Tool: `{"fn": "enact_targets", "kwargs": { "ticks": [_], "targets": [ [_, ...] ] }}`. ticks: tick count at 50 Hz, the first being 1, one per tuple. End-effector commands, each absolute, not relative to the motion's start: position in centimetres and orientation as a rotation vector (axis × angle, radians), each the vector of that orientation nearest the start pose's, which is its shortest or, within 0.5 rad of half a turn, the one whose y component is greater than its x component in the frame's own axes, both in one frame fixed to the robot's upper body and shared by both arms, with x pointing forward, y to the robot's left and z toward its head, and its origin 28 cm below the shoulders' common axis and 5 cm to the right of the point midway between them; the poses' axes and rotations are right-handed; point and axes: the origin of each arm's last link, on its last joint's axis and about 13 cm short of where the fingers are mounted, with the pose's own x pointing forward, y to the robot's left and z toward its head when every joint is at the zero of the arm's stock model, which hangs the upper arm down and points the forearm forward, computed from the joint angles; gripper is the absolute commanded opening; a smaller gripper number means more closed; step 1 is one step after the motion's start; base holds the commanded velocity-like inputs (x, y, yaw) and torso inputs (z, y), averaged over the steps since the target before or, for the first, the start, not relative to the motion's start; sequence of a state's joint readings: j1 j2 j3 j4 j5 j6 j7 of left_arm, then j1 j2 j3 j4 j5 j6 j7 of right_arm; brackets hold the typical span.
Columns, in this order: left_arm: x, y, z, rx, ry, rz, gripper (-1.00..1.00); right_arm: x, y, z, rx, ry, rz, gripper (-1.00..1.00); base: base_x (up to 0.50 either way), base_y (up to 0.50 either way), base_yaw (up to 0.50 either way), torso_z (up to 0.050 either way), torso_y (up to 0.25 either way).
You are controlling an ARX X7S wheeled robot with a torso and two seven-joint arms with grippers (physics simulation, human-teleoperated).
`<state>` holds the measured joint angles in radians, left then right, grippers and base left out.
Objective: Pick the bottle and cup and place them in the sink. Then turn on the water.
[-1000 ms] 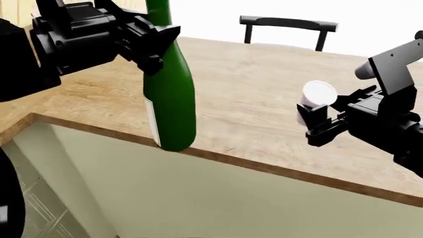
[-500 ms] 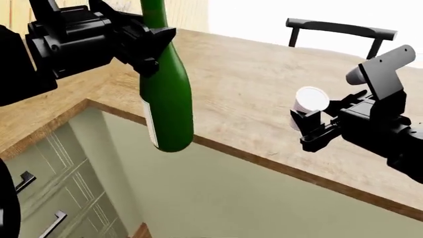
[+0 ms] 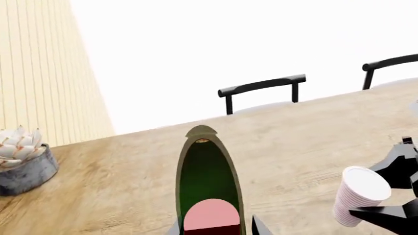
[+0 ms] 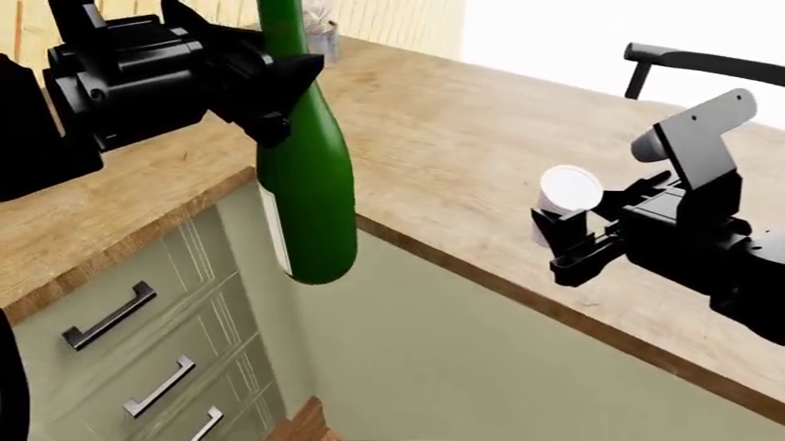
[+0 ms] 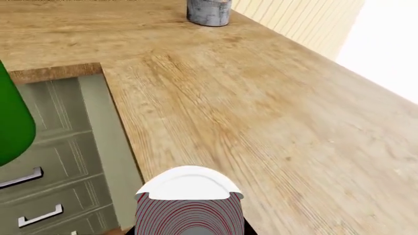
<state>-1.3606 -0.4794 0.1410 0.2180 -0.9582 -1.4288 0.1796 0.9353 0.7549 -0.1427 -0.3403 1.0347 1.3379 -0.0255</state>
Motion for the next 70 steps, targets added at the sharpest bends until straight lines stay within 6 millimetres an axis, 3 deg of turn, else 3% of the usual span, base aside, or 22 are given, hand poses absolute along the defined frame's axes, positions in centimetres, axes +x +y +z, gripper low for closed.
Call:
{"fn": "enact_targets", "kwargs": {
  "ticks": [1, 21, 44, 70],
  "targets": [
    [28.0, 25.9, 35.7, 0.159, -0.011, -0.695, -1.0, 26.3, -19.5, 25.7, -0.194, 0.298, 0.459, -1.0, 0.0, 0.0, 0.5, 0.0, 0.0],
    [27.8, 26.3, 35.2, 0.155, -0.007, -0.691, -1.0, 26.3, -19.4, 25.8, -0.198, 0.296, 0.462, -1.0, 0.0, 0.0, 0.5, 0.001, 0.001],
    [26.8, 27.4, 37.0, 0.165, -0.055, -0.656, -1.0, 26.2, -18.9, 28.0, -0.24, 0.275, 0.471, -1.0, 0.0, 0.0, 0.5, 0.0, 0.001],
    [26.3, 27.8, 37.0, 0.159, -0.065, -0.641, -1.0, 26.1, -18.4, 27.6, -0.212, 0.244, 0.49, -1.0, 0.0, 0.0, 0.5, 0.0, 0.0]
  ]
}}
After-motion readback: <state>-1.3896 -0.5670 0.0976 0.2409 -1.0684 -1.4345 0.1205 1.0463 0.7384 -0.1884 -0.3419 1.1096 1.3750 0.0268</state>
